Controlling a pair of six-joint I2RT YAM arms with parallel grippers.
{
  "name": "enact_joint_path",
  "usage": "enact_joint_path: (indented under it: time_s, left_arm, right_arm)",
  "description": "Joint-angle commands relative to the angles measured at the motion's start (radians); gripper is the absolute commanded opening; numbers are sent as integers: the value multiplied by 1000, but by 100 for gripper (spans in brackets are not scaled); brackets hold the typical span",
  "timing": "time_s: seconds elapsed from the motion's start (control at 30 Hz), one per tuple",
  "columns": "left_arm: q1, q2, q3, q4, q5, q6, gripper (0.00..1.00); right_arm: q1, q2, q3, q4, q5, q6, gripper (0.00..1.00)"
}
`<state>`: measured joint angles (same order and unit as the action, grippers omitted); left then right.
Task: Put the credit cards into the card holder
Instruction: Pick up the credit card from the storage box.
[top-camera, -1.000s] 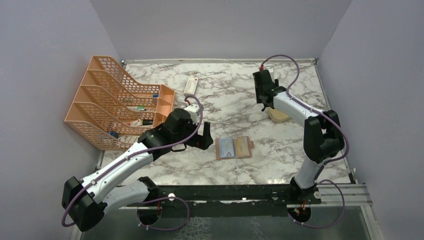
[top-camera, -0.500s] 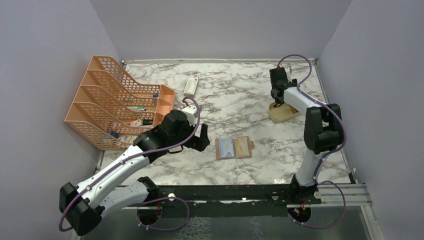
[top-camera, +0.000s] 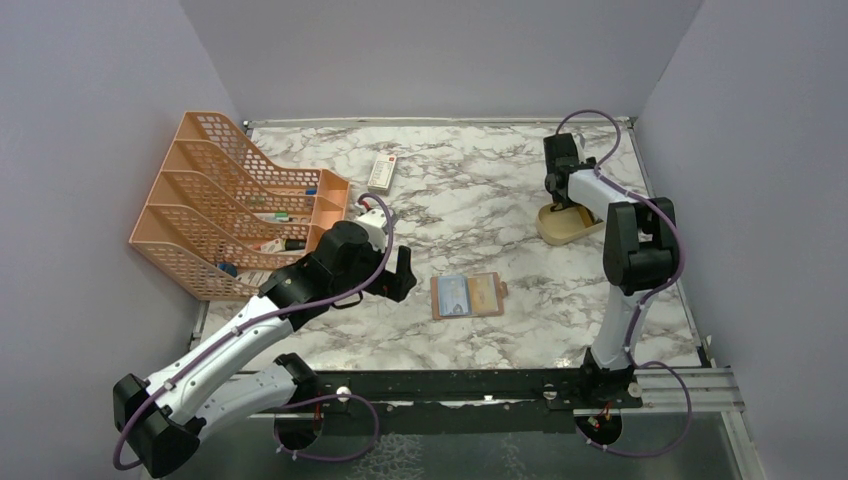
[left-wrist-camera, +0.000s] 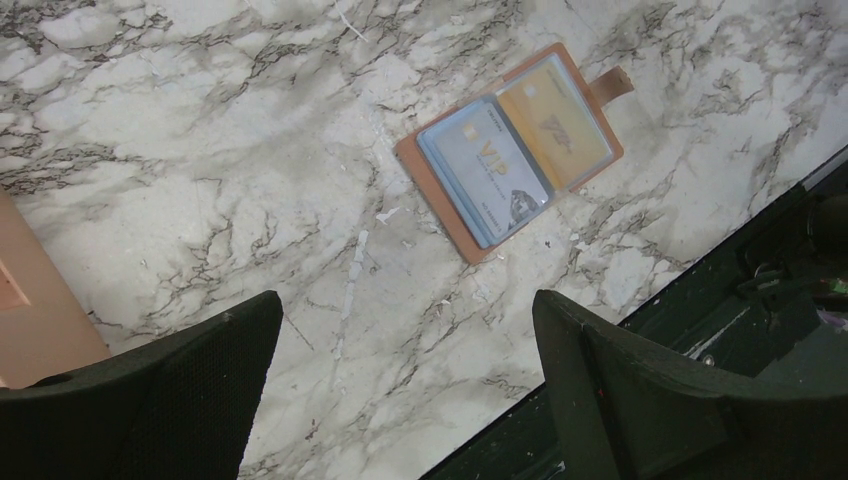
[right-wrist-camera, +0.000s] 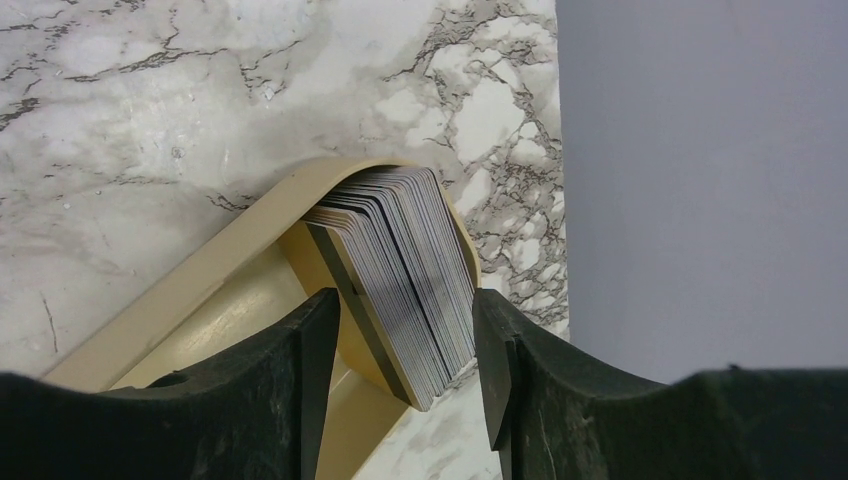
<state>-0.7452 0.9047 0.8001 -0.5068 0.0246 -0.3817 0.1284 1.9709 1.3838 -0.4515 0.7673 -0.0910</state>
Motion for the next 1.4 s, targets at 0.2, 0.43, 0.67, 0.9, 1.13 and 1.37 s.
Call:
enact_joint_path:
  time_s: [0.2,0.43,0.67,0.9,1.13,1.37]
  left_arm:
    - [7,-48,-10,-13,-48,18,99]
    - [7,-46,-12,-13,-58,17,99]
    - [7,-46,-13,-13,-57,17,99]
    - [7,-49,-13,-13,-63,14,99]
    - [7,-46,-13,-12,-59,12,99]
    - [9,-43,-13,-12,-57,15,99]
  right_arm:
    - [-18,8,2,25,26,-12,49]
    - [-37,2,4,34,0,-8,44]
    - [-39,-14,4,34,-24,-2,36]
    - [-40,-17,18,26,-32,2,29]
    - [-41,-44,25,25,-45,-3,20]
    - [-39,-59,57,-36,-104,27,13]
